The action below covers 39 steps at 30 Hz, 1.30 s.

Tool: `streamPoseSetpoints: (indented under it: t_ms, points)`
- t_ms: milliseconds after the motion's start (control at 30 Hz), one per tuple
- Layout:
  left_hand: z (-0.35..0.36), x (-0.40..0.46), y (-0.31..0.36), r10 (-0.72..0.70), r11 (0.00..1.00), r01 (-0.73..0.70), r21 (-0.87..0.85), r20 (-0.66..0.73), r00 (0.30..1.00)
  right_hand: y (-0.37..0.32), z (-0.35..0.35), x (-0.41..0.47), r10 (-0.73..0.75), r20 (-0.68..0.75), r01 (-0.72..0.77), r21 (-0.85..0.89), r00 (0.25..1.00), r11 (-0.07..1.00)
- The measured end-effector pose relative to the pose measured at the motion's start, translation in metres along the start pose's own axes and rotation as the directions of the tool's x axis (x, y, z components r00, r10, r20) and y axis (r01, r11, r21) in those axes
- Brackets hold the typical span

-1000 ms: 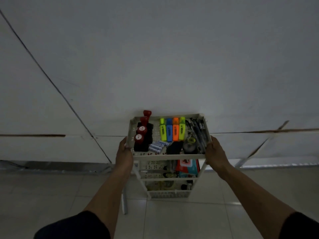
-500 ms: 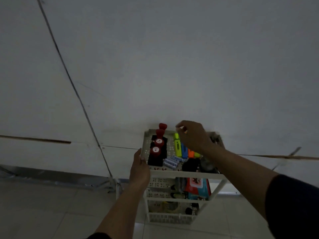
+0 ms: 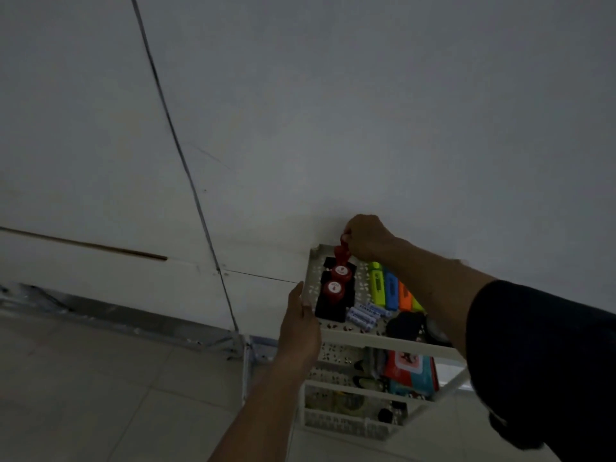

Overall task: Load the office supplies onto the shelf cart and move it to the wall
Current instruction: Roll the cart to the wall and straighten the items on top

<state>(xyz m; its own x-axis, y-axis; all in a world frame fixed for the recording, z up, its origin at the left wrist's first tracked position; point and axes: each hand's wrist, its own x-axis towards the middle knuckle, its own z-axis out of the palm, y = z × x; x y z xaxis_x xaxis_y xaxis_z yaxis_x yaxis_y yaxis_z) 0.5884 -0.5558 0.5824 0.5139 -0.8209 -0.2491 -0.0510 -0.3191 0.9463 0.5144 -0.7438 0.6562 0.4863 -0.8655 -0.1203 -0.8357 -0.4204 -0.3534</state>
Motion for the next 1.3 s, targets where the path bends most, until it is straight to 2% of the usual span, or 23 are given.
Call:
streamPoseSetpoints:
  t_ms: [200,533,833,967,1100,1200,1300]
  points:
    - [0.001,0.000,0.002,-0.017,1.000,0.017,-0.009,-0.014,1.000,-0.004,0.001,-0.017,-0.036,-0.123,0.055,0.154,0.992,0.987]
    - [0.000,-0.005,0.007,-0.002,1.000,0.002,0.004,-0.009,1.000,0.005,0.010,-0.045,-0.149,-0.164,0.180,0.193,0.975,0.965]
    - [-0.001,-0.003,0.007,0.013,0.998,-0.012,0.060,-0.009,1.000,0.004,0.012,-0.053,-0.135,-0.204,0.190,0.285,0.970,0.940]
    - [-0.003,-0.001,0.008,-0.016,0.999,0.017,0.028,-0.023,1.000,0.005,0.009,-0.053,-0.127,-0.196,0.182,0.298,0.972,0.937]
    - [-0.012,0.002,0.012,-0.047,0.998,0.050,0.027,-0.096,0.994,0.008,0.007,-0.055,-0.121,-0.179,0.170,0.296,0.976,0.940]
    - [-0.023,0.000,0.024,0.028,0.988,-0.003,0.153,-0.164,0.986,0.012,0.006,-0.061,-0.112,-0.182,0.161,0.277,0.977,0.947]
    - [-0.030,-0.004,0.038,0.120,0.975,-0.087,0.205,-0.149,0.982,0.019,-0.001,-0.076,-0.078,-0.192,0.128,0.263,0.978,0.956]
